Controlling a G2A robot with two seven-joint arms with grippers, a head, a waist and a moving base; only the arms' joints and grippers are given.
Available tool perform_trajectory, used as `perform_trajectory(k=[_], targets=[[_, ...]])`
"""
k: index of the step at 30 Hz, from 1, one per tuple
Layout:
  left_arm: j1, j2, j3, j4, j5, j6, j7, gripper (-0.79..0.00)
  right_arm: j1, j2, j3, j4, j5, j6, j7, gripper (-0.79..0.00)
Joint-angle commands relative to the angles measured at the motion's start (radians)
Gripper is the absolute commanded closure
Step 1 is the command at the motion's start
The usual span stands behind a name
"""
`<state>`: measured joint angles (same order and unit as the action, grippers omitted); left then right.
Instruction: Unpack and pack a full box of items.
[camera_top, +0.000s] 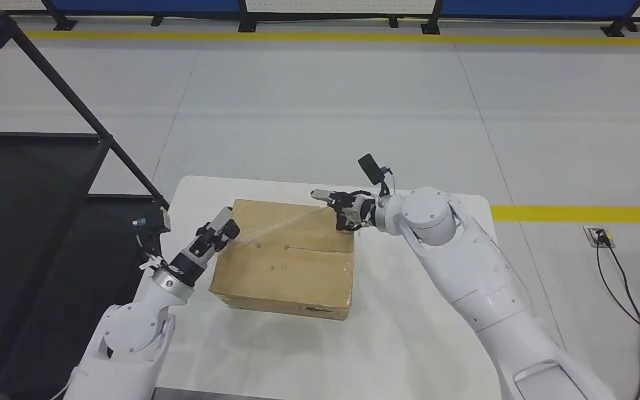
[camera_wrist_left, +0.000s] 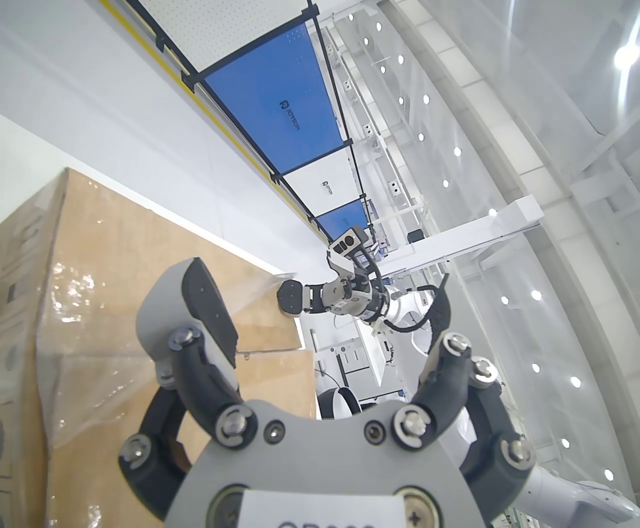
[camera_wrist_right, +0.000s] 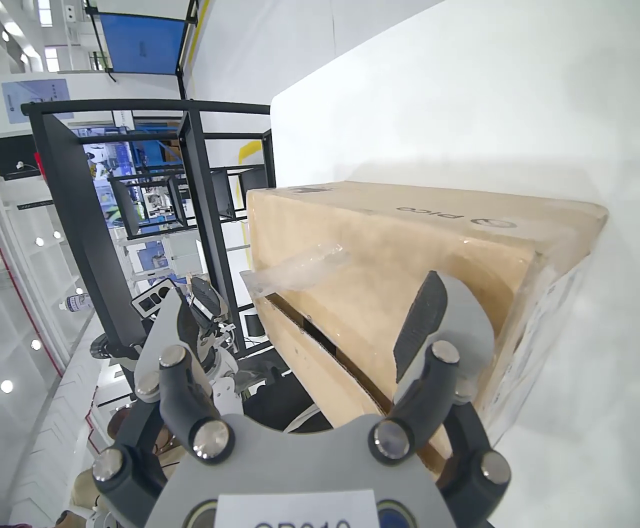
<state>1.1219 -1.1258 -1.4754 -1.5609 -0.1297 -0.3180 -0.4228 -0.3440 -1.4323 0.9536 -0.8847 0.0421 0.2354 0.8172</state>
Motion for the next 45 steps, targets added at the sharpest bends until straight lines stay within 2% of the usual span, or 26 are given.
perform_trajectory(k=[1,3,4,9,15,22,23,31,45], targets=[[-0.001,0.000,-0.004,0.004,-0.001,0.001,-0.001,-0.785,0.015,-0.006,-0.002,0.034,0.022,-0.016,0.008,-0.730],[-0.003,0.000,-0.006,0.007,-0.003,0.001,-0.002,-0.785,0.028,-0.012,-0.006,0.066,0.034,-0.032,0.009,-0.449],[-0.003,0.000,-0.007,0.008,-0.004,0.000,-0.002,-0.785,0.033,-0.015,-0.007,0.080,0.045,-0.038,0.014,-0.366],[-0.008,0.000,-0.008,0.015,-0.007,-0.001,-0.005,-0.785,0.061,-0.031,-0.022,0.147,0.066,-0.050,0.021,-0.329],[-0.016,-0.001,-0.008,0.024,-0.009,-0.002,-0.007,-0.785,0.087,-0.047,-0.039,0.200,0.076,-0.066,0.027,-0.237],[-0.021,-0.001,-0.010,0.031,-0.010,-0.002,-0.008,-0.785,0.102,-0.058,-0.044,0.234,0.086,-0.095,0.036,-0.068],[-0.021,-0.001,-0.011,0.032,-0.010,-0.003,-0.010,-0.785,0.101,-0.058,-0.042,0.234,0.090,-0.107,0.038,-0.012],[-0.026,0.001,-0.014,0.043,-0.003,0.006,-0.037,-0.785,0.049,-0.039,-0.005,0.148,0.089,-0.181,0.066,0.000],[-0.040,0.009,-0.010,0.072,0.004,-0.004,-0.158,-0.785,-0.194,0.036,0.112,-0.256,0.000,-0.139,0.082,0.000]])
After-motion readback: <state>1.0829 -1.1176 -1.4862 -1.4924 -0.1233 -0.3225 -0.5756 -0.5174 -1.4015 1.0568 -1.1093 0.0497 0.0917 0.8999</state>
